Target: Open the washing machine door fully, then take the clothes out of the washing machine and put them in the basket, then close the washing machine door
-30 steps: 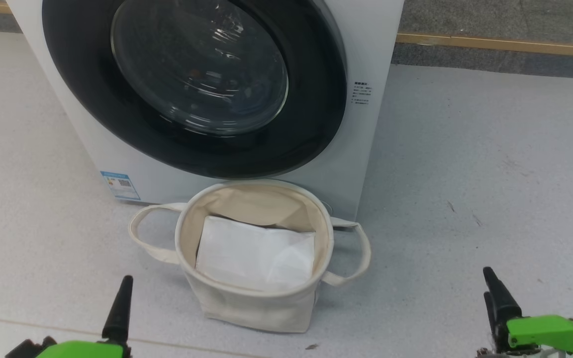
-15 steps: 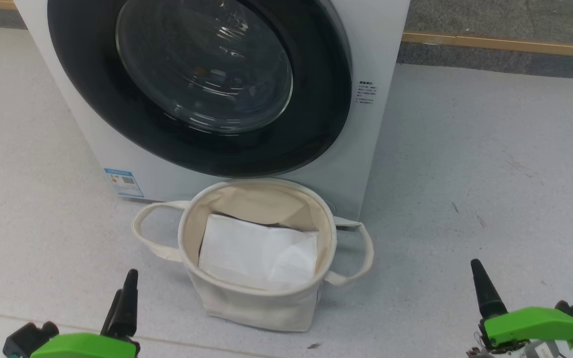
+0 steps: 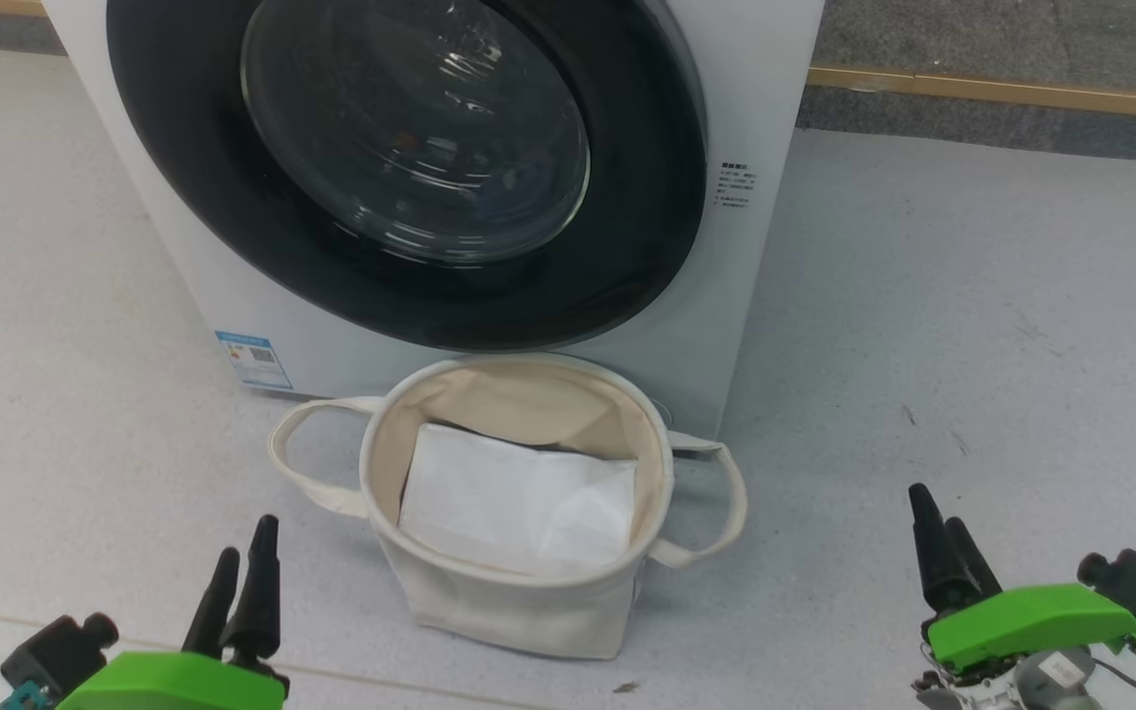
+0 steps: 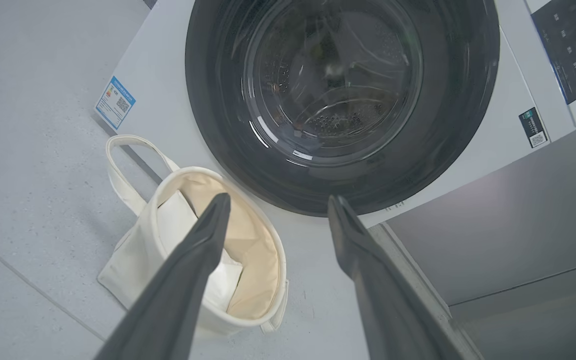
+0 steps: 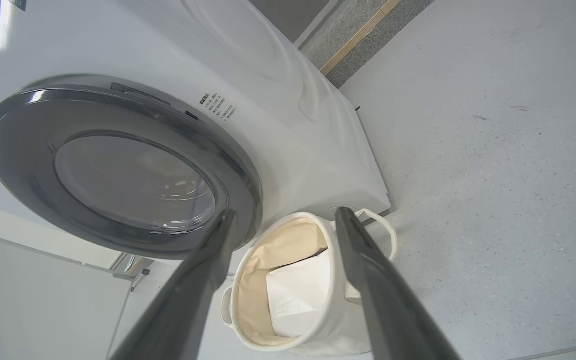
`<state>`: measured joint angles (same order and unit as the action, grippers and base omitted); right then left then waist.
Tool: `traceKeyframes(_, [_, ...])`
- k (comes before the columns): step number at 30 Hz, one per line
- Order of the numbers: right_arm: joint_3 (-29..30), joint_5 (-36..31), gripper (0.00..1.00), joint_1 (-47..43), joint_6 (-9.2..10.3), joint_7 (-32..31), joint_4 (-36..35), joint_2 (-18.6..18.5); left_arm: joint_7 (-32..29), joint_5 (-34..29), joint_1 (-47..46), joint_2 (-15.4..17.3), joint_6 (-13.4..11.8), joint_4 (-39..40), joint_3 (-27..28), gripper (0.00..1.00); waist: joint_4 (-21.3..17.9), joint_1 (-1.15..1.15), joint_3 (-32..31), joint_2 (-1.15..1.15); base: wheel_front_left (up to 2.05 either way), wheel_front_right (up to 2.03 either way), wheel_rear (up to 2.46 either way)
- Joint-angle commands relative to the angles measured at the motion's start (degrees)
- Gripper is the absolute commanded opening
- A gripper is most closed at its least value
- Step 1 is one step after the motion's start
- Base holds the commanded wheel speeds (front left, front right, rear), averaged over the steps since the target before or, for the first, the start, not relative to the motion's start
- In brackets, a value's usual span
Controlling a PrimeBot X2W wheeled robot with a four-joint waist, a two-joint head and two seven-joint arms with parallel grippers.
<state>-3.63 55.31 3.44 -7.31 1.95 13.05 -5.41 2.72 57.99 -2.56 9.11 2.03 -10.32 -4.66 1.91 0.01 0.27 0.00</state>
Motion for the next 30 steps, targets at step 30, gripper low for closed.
traceKeyframes(30, [-5.6,-20.64,1.0,3.73,-0.12,4.3,-5.86,-0.52,5.51,-17.59,-2.86,2.84,-2.85,3.34,-0.72,1.0,0.78,0.0,-0.8,0.0,0.0,0.0,0.0])
